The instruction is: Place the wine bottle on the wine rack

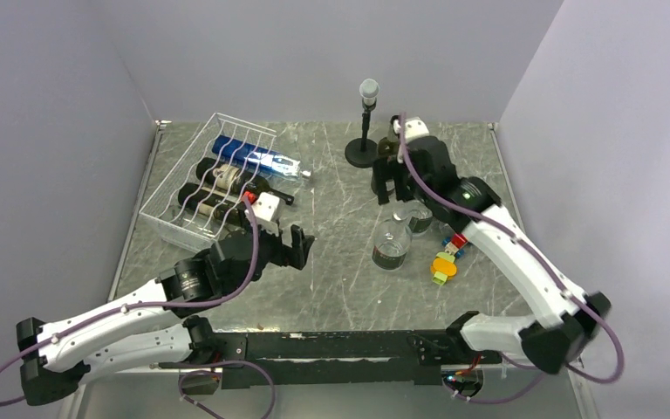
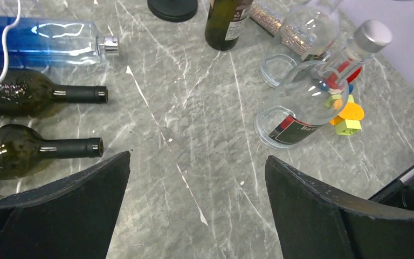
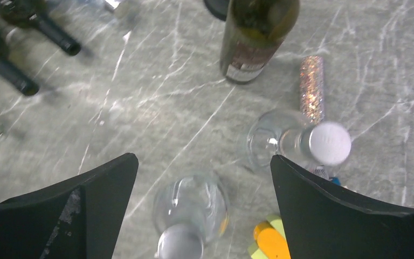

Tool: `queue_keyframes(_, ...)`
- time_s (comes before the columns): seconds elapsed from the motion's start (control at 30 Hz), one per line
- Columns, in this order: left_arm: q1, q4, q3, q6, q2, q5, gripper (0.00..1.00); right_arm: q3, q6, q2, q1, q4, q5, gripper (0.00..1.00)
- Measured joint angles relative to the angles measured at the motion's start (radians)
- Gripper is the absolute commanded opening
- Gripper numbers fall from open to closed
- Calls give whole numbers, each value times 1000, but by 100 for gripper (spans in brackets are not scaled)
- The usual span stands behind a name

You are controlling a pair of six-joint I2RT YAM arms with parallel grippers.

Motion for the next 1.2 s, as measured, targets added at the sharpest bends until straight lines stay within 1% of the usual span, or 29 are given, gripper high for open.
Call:
queue_keyframes(0.13, 53, 44, -38, -3, 2, 65, 99, -85, -7, -153, 0, -45, -98, 100)
queue_keyframes(0.23, 63, 87, -47, -2, 3, 88, 99, -107, -6, -199, -1, -61, -145, 97)
queue_keyframes(0.33, 70, 125, -50, -2, 7, 90, 99, -116, -6, -177, -4, -72, -179, 93)
queue_keyframes(0.43, 73, 147, -51, -5, 13, 89, 99, -119, -5, -116, -9, -95, -225, 89)
queue_keyframes(0.6, 76, 146, -65, -13, 10, 73, 99, -130, 2, -64, -9, -134, -260, 84)
queue_keyframes(0.77, 81, 140, -81, -14, -8, 50, 99, -130, 25, -43, -10, -175, -293, 75)
queue_keyframes(0.93, 90, 139, -81, -12, -24, 27, 99, -131, 47, -37, -10, -206, -307, 73)
queue_keyframes(1.2, 105, 136, -84, -10, -30, 6, 99, -131, 51, -3, -10, -246, -300, 66)
